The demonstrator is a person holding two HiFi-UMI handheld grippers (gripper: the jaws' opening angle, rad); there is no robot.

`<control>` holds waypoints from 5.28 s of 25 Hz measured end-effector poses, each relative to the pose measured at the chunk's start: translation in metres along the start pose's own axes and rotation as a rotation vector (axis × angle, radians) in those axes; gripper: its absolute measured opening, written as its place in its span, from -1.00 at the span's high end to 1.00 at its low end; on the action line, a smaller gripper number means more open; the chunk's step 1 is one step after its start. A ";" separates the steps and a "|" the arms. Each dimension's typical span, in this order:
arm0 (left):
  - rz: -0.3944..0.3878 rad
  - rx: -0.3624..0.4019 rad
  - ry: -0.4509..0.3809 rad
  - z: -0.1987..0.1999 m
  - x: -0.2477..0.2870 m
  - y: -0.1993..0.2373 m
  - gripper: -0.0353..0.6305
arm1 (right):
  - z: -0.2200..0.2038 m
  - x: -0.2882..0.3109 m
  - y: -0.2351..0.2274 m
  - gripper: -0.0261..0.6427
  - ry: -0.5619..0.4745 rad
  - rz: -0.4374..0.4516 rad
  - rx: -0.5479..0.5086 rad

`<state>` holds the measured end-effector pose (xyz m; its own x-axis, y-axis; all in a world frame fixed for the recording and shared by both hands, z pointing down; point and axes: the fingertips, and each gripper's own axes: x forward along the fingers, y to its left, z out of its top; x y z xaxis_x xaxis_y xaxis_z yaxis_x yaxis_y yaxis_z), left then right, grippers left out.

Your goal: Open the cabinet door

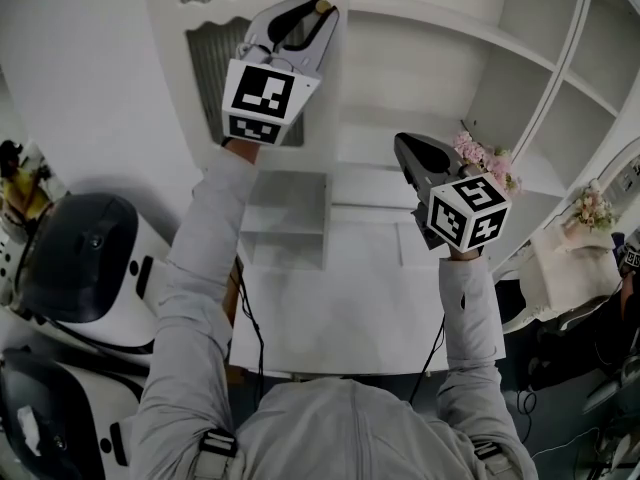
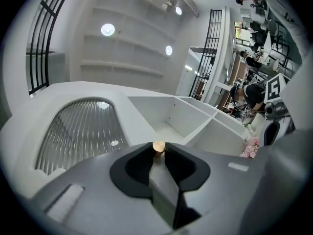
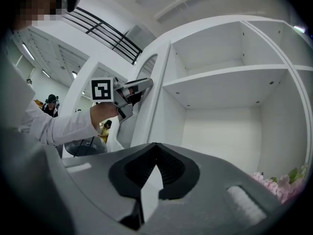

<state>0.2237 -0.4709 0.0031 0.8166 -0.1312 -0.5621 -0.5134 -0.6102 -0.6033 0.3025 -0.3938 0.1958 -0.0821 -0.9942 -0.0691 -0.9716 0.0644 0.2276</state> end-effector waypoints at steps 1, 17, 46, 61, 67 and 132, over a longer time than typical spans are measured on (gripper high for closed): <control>-0.005 -0.005 -0.004 0.001 -0.002 -0.001 0.61 | 0.002 0.001 0.003 0.92 -0.006 0.011 0.001; -0.038 -0.061 -0.068 0.029 -0.034 -0.003 0.62 | 0.022 0.012 0.030 0.87 -0.061 0.081 0.025; -0.005 -0.085 0.045 0.054 -0.057 0.000 0.62 | 0.034 0.065 0.104 0.61 0.033 0.306 0.057; -0.040 -0.110 0.038 0.080 -0.098 0.009 0.62 | 0.044 0.043 0.149 0.64 0.036 0.254 0.056; -0.110 -0.147 0.003 0.095 -0.125 0.020 0.61 | 0.052 0.035 0.180 0.66 0.034 0.166 0.072; 0.211 -0.071 0.383 0.027 -0.392 -0.001 0.85 | -0.005 -0.109 0.205 0.92 0.063 -0.155 -0.068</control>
<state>-0.1028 -0.3981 0.2082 0.7418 -0.5305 -0.4102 -0.6706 -0.5894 -0.4504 0.1137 -0.2729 0.2546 0.0837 -0.9953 -0.0482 -0.9541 -0.0940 0.2842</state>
